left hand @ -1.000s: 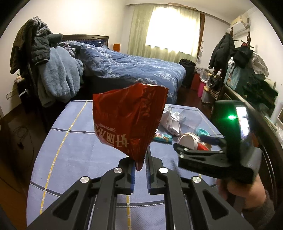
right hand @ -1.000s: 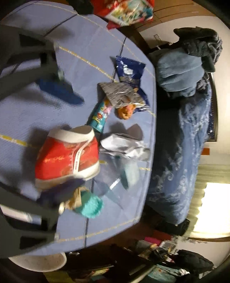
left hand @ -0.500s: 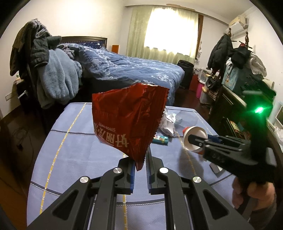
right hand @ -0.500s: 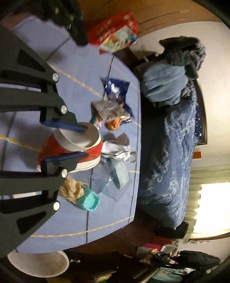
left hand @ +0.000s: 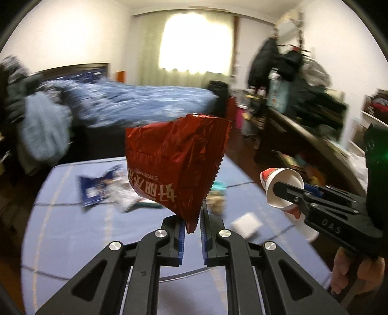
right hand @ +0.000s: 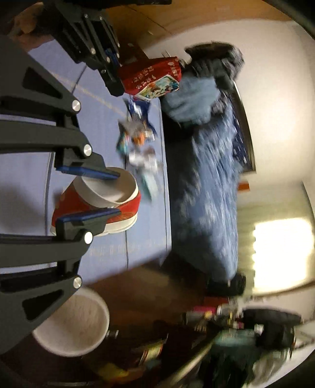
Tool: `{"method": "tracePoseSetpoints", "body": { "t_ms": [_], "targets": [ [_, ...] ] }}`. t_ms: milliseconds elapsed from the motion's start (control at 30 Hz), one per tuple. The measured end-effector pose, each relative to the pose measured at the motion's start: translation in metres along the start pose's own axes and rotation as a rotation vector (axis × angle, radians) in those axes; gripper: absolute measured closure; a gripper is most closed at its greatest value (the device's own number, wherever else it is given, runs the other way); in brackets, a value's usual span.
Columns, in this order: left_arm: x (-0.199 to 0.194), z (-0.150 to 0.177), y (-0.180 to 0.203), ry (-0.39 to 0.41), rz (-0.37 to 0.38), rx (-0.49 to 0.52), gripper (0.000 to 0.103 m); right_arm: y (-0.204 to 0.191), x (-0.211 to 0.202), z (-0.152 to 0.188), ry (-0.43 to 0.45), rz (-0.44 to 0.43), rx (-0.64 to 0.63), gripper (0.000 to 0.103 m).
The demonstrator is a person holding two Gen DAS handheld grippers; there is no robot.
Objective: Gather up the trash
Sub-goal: 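Carry both items to the white wastebasket and open both tools to drop them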
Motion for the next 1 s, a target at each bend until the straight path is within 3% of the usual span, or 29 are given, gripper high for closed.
{"method": "tracePoseSetpoints", "body": {
  "t_ms": [167,300,500,867,967,1000],
  "targets": [
    [0.039,-0.010,0.067,-0.061,0.188,0.082,0.092,0.074,-0.021,0.017,0.015,0.138,0.099,0.077],
    [0.073,-0.017,0.117,-0.105,0.294,0.146,0.092,0.139,-0.032,0.036,0.004,0.243,0.194,0.077],
    [0.133,-0.022,0.182,-0.153,0.432,0.228,0.092,0.211,-0.029,0.059,-0.027,0.320,0.308,0.077],
    [0.231,-0.018,0.231,-0.333,0.527,0.214,0.091,0.274,0.030,0.082,-0.097,0.319,0.430,0.077],
    [0.245,-0.017,0.234,-0.343,0.524,0.215,0.082,0.283,0.042,0.082,-0.102,0.310,0.445,0.077],
    [0.246,-0.018,0.235,-0.347,0.528,0.212,0.075,0.285,0.045,0.082,-0.105,0.306,0.447,0.076]
  ]
}}
Point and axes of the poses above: each gripper's, at about its wrist camera, not at the fingertips, and x roughly the way its jaws point, y to its right, z to its underside, the point moved 1 cm from there along x, roughly the way its jaws point, and after that the axes turned 7 degrees about z, right-handed, at the moved point
